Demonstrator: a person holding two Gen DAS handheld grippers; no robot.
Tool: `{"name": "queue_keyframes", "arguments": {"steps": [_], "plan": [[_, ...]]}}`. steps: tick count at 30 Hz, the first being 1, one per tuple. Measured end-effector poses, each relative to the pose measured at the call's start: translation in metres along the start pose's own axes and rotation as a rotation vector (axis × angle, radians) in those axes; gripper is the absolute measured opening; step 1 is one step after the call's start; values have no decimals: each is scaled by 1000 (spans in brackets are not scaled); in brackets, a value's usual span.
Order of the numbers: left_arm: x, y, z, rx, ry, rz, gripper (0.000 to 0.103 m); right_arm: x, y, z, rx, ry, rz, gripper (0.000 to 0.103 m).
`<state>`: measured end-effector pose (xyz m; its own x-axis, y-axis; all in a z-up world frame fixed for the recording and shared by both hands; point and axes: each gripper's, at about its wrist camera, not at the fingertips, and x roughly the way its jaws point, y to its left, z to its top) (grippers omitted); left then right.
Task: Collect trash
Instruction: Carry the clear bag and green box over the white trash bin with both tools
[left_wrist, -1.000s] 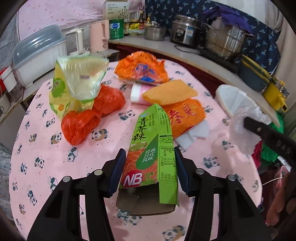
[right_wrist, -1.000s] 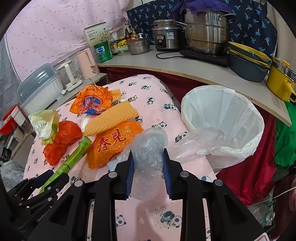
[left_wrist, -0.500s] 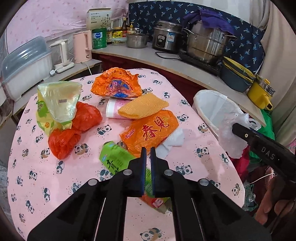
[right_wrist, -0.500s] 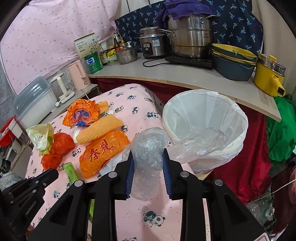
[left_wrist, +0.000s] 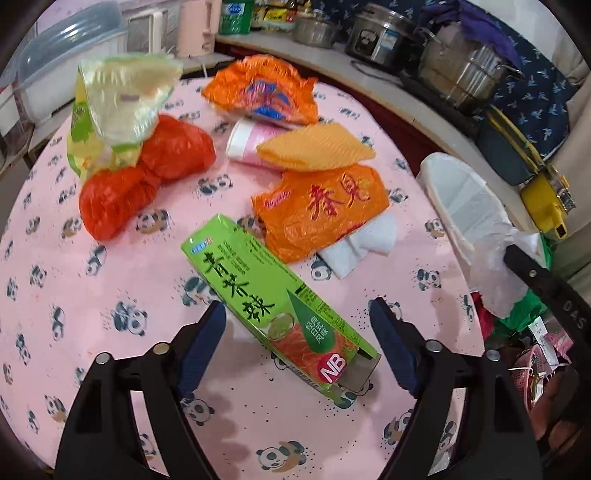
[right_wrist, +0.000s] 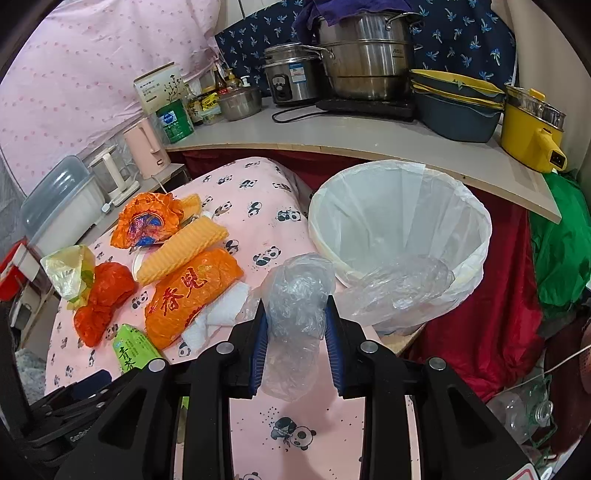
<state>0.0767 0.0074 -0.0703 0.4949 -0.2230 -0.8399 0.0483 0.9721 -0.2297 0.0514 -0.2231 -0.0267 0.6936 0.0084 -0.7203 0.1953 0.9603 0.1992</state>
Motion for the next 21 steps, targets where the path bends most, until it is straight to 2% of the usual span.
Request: {"name": "queue_keyframes", "arguments": {"steps": [4, 7, 10, 13, 16, 18, 21], "plan": [[19, 4, -8, -29, 50, 36, 79, 5, -6, -2, 10, 12, 3, 27], [33, 12, -14, -81, 97, 21, 79, 9, -10, -6, 18, 25, 6, 27], [35, 12, -12, -82, 74, 21, 78, 14, -11, -9, 21, 39, 11, 27], [35, 7, -9, -63, 67, 7, 70, 19, -9, -12, 16, 54, 20, 27], [34, 1, -6, -49, 55, -18, 58, 26, -4, -17, 2, 77, 32, 27], [31, -1, -4, -35, 34, -19, 47, 29, -1, -20, -7, 90, 39, 27], [25, -6, 1, -11, 4, -19, 37, 35, 4, -26, -12, 113, 51, 27]]}}
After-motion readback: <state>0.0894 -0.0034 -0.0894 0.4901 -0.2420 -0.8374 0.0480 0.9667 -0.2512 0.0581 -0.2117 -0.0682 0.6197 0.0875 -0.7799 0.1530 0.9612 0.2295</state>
